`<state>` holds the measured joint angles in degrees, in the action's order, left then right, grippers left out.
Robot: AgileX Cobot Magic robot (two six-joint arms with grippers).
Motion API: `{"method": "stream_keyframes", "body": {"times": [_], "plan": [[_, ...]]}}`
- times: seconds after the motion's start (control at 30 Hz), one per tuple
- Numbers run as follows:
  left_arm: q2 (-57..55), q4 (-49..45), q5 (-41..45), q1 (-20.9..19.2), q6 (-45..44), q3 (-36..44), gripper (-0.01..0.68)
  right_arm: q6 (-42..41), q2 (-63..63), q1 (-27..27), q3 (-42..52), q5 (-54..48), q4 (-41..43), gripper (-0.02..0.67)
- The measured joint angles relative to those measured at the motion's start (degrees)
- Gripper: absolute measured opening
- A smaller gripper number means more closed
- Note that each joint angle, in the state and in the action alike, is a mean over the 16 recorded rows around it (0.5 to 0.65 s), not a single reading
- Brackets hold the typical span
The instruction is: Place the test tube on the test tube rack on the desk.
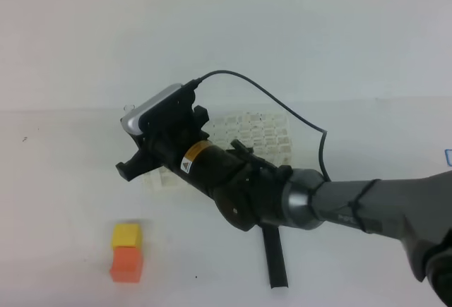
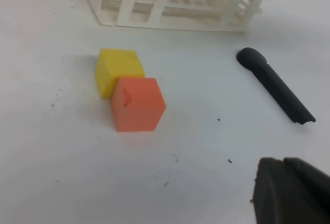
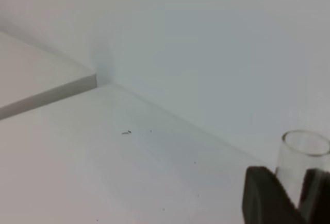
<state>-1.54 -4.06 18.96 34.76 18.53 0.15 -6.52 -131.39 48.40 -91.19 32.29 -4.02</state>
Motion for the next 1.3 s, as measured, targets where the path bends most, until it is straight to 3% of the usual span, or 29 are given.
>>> {"method": "stream_keyframes", "body": {"times": [0.5, 0.93, 1.03, 1.13, 1.3], "plan": [[0.0, -0.1, 0.1, 0.0, 0.0, 0.0, 0.006, 0.8, -1.7, 0.0, -0.2, 0.1, 0.1, 0.149], [0.0, -0.1, 0.2, 0.0, 0.0, 0.0, 0.006, 3.4, -1.2, 0.0, -0.3, -2.2, 0.4, 0.432], [0.0, -0.1, 0.3, 0.0, 0.0, 0.0, 0.006, 1.9, 0.0, 0.0, -0.2, -4.3, 0.7, 0.466], [0.0, -0.1, 0.5, 0.0, -0.1, 0.0, 0.006, -0.7, 2.1, 0.0, -0.2, -7.4, 1.2, 0.433], [0.0, -0.1, 0.6, 0.0, -0.1, 0.0, 0.006, -6.1, 7.3, -0.1, -0.2, -14.9, 2.3, 0.290]]}}
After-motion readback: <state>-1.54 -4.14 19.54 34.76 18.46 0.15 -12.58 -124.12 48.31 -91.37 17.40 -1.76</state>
